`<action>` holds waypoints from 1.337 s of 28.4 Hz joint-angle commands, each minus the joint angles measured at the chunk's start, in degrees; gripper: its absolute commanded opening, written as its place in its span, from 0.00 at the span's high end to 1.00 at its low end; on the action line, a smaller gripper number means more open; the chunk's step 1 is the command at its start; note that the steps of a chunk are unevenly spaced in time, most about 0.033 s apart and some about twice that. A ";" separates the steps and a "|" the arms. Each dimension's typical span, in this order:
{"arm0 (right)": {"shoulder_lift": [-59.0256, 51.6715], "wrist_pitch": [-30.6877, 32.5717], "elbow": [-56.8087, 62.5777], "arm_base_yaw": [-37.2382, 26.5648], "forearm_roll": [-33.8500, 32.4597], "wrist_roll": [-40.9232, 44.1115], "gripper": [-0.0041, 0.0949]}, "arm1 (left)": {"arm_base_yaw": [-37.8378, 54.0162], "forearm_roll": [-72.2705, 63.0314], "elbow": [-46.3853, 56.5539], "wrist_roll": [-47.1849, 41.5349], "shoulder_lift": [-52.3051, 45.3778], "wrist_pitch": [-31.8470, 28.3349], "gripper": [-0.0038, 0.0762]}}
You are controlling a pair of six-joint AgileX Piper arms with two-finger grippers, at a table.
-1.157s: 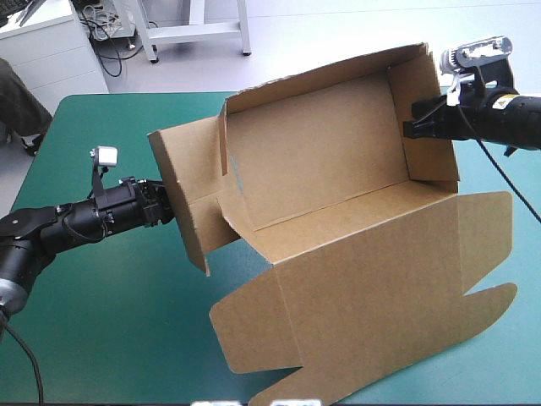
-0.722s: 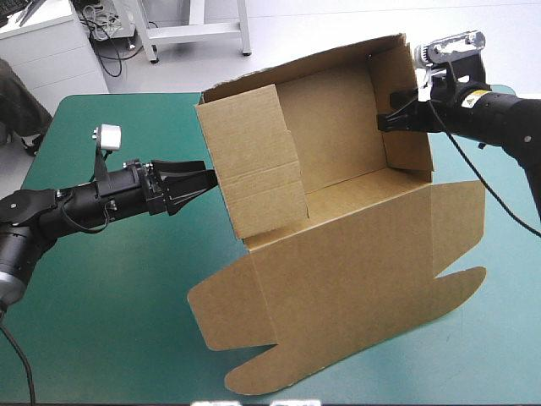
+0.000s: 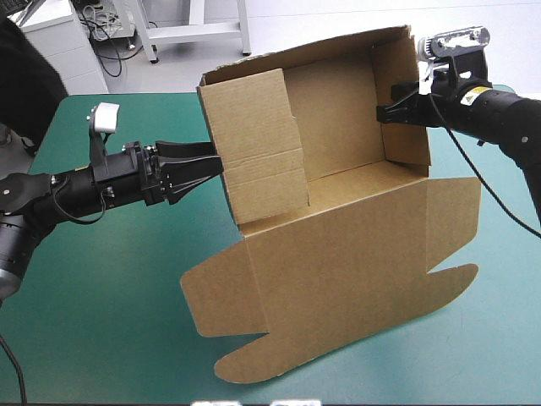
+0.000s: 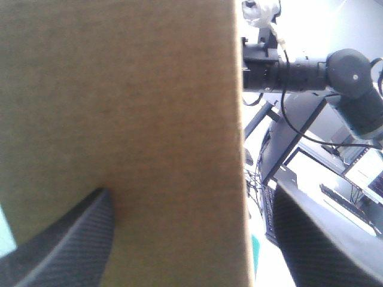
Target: Fold the box
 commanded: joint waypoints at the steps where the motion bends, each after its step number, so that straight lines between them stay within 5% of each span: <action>1: -1.75 -4.97 -1.52 -0.06 2.43 1.17 0.98 | -0.69 -2.16 -4.08 -3.08 -1.20 3.82 0.29; 16: -0.15 -11.88 -1.62 6.94 -7.05 8.98 0.97 | -6.98 21.47 -13.71 -20.88 -1.20 -15.25 0.30; 24: 1.85 -15.55 -1.62 10.21 -14.49 16.19 0.97 | -15.22 48.63 -20.19 -41.14 -0.67 -25.68 0.34; 38: 4.08 -15.91 -1.62 10.33 -16.34 19.52 0.97 | -31.21 99.43 -31.21 -72.90 9.35 -21.75 0.40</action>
